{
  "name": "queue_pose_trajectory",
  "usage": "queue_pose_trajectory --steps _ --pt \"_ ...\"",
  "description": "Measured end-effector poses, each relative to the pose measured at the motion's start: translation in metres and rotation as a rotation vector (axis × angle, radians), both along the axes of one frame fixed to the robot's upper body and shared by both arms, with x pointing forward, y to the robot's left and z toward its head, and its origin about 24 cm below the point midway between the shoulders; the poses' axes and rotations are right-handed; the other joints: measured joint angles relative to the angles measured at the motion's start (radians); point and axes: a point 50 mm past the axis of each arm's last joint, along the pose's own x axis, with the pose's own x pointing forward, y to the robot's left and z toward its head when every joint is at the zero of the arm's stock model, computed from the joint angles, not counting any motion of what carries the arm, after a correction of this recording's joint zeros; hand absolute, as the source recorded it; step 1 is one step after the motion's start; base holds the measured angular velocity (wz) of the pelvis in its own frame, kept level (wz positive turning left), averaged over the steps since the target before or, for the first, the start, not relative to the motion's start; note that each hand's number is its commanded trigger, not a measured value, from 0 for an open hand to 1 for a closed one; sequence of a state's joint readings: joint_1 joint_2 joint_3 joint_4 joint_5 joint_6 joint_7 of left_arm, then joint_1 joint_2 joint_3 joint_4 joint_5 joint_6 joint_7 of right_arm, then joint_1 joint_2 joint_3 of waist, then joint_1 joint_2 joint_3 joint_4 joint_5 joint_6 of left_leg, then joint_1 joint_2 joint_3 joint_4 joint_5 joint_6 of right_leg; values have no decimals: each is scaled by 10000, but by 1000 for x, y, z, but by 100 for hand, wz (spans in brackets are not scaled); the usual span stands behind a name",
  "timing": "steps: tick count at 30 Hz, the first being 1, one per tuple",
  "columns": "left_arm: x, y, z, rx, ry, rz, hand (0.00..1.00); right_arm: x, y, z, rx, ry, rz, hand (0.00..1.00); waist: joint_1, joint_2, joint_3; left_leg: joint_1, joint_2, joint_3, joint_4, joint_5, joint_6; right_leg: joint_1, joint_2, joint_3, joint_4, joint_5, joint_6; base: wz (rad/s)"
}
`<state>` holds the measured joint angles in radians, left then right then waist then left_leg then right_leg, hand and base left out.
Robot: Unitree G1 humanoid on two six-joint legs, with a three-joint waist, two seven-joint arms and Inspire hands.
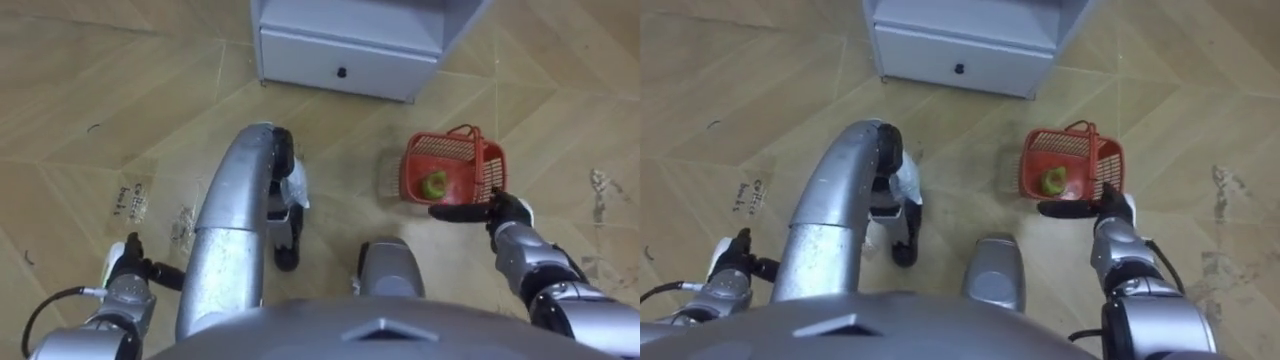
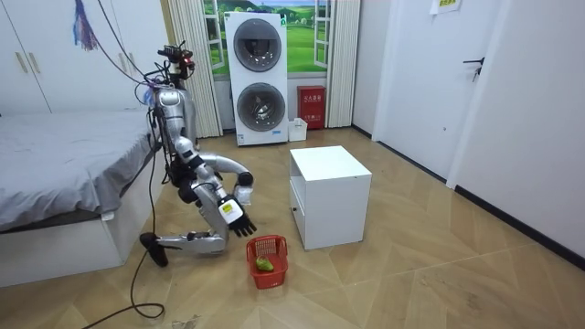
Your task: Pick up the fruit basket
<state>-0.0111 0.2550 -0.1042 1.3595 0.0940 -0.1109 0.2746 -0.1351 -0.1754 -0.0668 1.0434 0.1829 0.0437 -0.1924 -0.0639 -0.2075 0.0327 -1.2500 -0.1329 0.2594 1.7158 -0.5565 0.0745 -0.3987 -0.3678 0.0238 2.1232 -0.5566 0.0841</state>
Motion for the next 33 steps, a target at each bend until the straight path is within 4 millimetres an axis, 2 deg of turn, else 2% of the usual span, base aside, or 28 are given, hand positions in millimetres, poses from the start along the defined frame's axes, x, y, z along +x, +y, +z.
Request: queue_pose_trajectory --steps 1,3,5,6,8,9,10,12,17,21,25,26,28,33 --pt "-1 1 0 76 -36 41 0 8 -1 6 -171 -435 -56 0 -164 -7 -21 -2 61 7 6 1 -1 43 14 10 49 -45 -57 20" --pt "-11 1 -1 166 154 148 0 15 -2 13 -396 -891 -185 0 -173 -37 -70 109 184 -9 59 9 4 190 39 -19 87 -167 -85 0" --pt "-26 2 -3 179 485 264 0 17 -7 17 -808 -1094 -323 0 -135 -49 -136 304 137 -90 203 147 304 532 60 -44 120 -407 -197 -21" --pt "-34 4 -3 231 673 335 0 20 -7 20 -1060 -1283 -379 0 -155 -36 -152 353 133 -161 406 35 434 770 32 -163 208 -530 -255 0" --pt "-34 5 -3 259 698 325 0 26 -11 27 -1431 -1641 -365 0 -222 -68 -160 273 143 -172 694 -36 405 1067 50 -308 385 -804 -385 14" --pt "-33 4 -3 213 669 279 0 33 -14 35 -1770 -2040 -209 0 -206 -58 -129 123 144 -160 954 -105 278 1201 90 -283 576 -1078 -463 -11" --pt "-29 -5 -6 -68 620 251 0 42 -22 45 -2131 -2495 -111 0 -123 232 22 -15 178 -429 1073 -105 185 1142 374 -233 631 -1067 -505 -18" --pt "-27 -6 -6 -235 610 189 0 47 -20 49 -2299 -2725 123 0 -128 228 23 -21 121 -452 961 -38 51 1090 354 -146 588 -1064 -499 -13" --pt "-19 -4 -4 -419 487 -146 0 51 -17 51 -2422 -2892 504 0 -113 203 26 48 86 -518 815 40 -105 1026 362 -136 487 -1053 -476 0" --pt "-23 -5 -5 -651 698 -302 0 51 -18 52 -2503 -2864 665 0 -52 138 37 -53 -8 -629 759 56 -139 891 389 -119 532 -1053 -476 0" --pt "-24 -5 -6 -776 880 -366 0 50 -26 52 -2617 -2637 689 0 206 167 25 -122 -18 -628 751 59 -164 837 382 -163 589 -1060 -464 3" --pt "-25 -5 -6 -820 923 -372 0 51 -27 51 -2608 -2566 713 0 237 192 34 -124 -17 -627 750 53 -176 831 386 -186 594 -1065 -452 8" --pt "-26 -5 -7 -930 1041 -423 0 51 -35 51 -2649 -2265 778 0 476 288 61 -173 -10 -642 735 -41 -348 729 386 -224 654 -1070 -444 6" --pt "-30 -3 -7 -900 1365 -543 0 46 -40 47 -2645 -1855 825 0 942 386 113 -292 -21 -622 758 -30 -342 625 364 -237 703 -1078 -434 0"
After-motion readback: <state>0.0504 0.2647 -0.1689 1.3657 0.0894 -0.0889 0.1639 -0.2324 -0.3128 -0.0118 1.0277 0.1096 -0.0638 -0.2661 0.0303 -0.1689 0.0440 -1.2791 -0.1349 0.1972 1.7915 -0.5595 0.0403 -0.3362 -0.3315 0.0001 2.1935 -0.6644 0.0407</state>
